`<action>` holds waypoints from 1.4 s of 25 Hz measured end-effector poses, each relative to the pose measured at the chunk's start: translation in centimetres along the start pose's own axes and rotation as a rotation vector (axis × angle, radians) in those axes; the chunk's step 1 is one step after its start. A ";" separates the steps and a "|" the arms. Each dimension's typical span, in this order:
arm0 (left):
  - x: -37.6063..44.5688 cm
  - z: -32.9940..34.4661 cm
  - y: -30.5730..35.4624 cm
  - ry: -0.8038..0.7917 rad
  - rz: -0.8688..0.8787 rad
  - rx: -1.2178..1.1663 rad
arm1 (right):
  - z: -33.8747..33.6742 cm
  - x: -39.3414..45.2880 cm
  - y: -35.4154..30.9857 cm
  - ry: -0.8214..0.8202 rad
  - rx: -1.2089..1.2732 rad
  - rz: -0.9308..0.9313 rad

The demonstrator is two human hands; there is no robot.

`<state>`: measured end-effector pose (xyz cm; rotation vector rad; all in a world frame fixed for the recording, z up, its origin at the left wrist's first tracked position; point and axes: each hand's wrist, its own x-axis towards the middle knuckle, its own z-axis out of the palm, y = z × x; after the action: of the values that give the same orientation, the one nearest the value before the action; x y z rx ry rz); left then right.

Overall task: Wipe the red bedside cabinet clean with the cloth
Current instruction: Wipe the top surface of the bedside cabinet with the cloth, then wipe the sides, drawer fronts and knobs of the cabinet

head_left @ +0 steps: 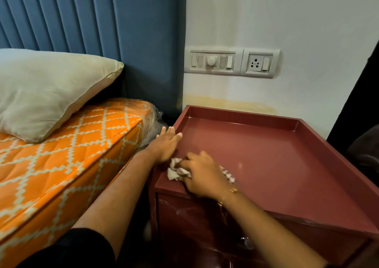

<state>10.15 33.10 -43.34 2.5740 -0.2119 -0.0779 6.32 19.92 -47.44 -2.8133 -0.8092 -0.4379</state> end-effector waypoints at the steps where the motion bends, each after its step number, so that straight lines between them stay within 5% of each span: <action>1: -0.1 -0.1 0.1 0.006 -0.001 -0.048 | -0.5 -0.8 0.9 -0.020 0.016 0.023; 5: -0.1 0.1 -0.2 0.022 -0.013 -0.144 | -0.6 3.0 3.1 -0.055 -0.076 0.249; 13: -0.2 0.2 -0.2 0.030 -0.006 -0.159 | -0.1 0.1 -3.5 0.010 -0.069 0.009; 18: -0.9 -0.1 0.1 0.056 -0.026 -0.207 | 0.3 3.7 -2.5 -0.026 -0.093 0.227; 23: -0.5 0.2 0.2 0.058 -0.008 -0.163 | 0.2 -0.9 -4.7 0.008 -0.041 0.025; 25: -0.2 0.2 -0.1 0.073 0.008 -0.163 | -0.3 -0.3 -4.4 -0.004 0.019 0.096; 28: -0.1 0.3 -0.4 0.169 0.048 -0.161 | -0.3 1.3 -4.9 0.021 -0.043 0.224; 32: -0.3 0.3 -1.2 0.399 0.059 -0.282 | 0.5 -2.4 -6.2 0.121 -0.030 0.046; 35: -2.0 0.7 -2.5 0.661 0.031 -0.480 | 0.3 -2.7 -7.0 0.171 0.018 0.108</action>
<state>8.48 35.15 -45.23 1.9884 0.0205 0.6446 0.37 24.53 -47.93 -2.7400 -0.6207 -0.6399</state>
